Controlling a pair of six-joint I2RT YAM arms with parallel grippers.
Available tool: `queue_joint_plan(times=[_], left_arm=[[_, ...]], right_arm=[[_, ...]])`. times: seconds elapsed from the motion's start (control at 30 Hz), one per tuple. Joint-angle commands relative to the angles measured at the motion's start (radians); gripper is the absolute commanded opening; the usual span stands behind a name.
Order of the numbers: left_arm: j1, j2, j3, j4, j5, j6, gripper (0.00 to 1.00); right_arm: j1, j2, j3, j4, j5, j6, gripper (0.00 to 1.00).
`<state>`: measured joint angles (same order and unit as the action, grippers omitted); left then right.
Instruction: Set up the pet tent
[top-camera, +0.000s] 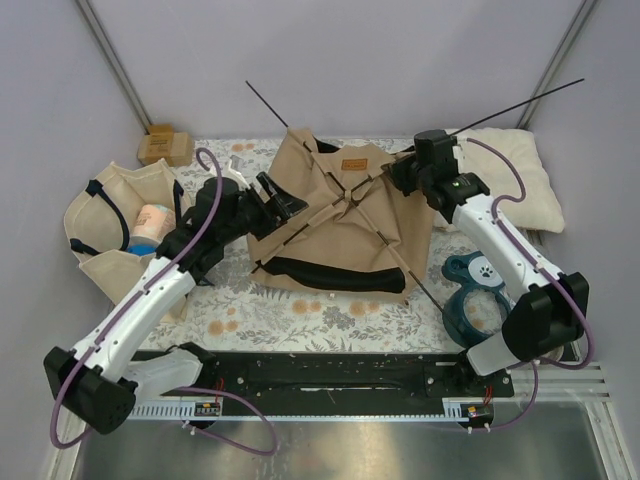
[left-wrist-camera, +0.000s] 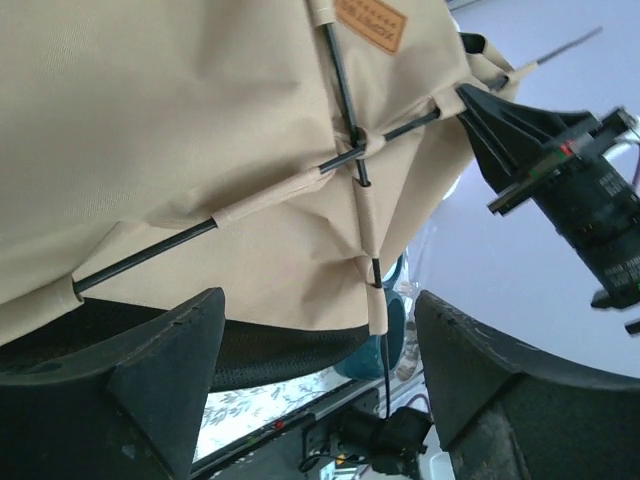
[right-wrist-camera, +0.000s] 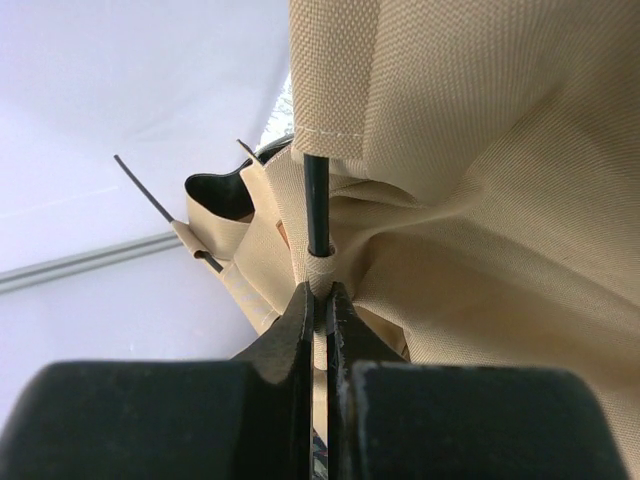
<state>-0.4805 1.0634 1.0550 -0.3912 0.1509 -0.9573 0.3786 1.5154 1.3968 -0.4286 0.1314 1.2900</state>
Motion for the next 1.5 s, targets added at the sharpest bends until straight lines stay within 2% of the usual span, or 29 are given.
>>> queue_joint_plan(times=[0.0, 0.13, 0.27, 0.4, 0.5, 0.57, 0.63, 0.93, 0.97, 1.1, 1.2, 1.33, 1.47], left_arm=[[-0.056, 0.069, 0.051, 0.043, -0.146, -0.196, 0.78], [-0.084, 0.154, 0.100, 0.046, -0.250, -0.270, 0.70], [-0.104, 0.227, 0.178, 0.006, -0.275, -0.326, 0.66], [-0.124, 0.241, 0.191, -0.049, -0.263, -0.415, 0.66], [-0.147, 0.216, 0.189, -0.058, -0.303, -0.400, 0.66], [-0.156, 0.219, 0.209, -0.055, -0.303, -0.321, 0.65], [-0.156, 0.227, 0.215, -0.014, -0.237, -0.201, 0.63], [-0.250, 0.219, 0.163, 0.052, -0.270, 0.435, 0.62], [-0.254, 0.214, 0.154, 0.076, -0.234, 0.528, 0.63], [-0.260, 0.181, 0.123, 0.101, -0.212, 0.864, 0.70], [-0.259, 0.184, 0.149, 0.068, -0.171, 1.049, 0.73], [-0.253, 0.248, 0.229, -0.076, -0.078, 1.157, 0.73], [-0.241, 0.296, 0.240, -0.097, 0.012, 1.166, 0.65]], right_arm=[[-0.004, -0.090, -0.012, 0.047, 0.080, 0.106, 0.00], [-0.006, -0.119, -0.044, 0.063, 0.097, 0.144, 0.00], [-0.006, -0.141, -0.084, 0.086, 0.096, 0.169, 0.00], [-0.006, -0.153, -0.108, 0.116, 0.091, 0.183, 0.00], [-0.006, -0.152, -0.119, 0.146, 0.086, 0.174, 0.00], [-0.006, -0.146, -0.119, 0.146, 0.082, 0.175, 0.00], [-0.006, -0.138, -0.116, 0.146, 0.076, 0.177, 0.00], [-0.007, -0.120, -0.104, 0.151, 0.048, 0.175, 0.00], [-0.006, -0.118, -0.104, 0.151, 0.045, 0.170, 0.00], [-0.006, -0.109, -0.101, 0.152, 0.025, 0.158, 0.00], [-0.006, -0.106, -0.105, 0.154, 0.010, 0.150, 0.00], [-0.006, -0.104, -0.108, 0.152, -0.003, 0.144, 0.00], [-0.006, -0.103, -0.102, 0.156, -0.021, 0.144, 0.00]])
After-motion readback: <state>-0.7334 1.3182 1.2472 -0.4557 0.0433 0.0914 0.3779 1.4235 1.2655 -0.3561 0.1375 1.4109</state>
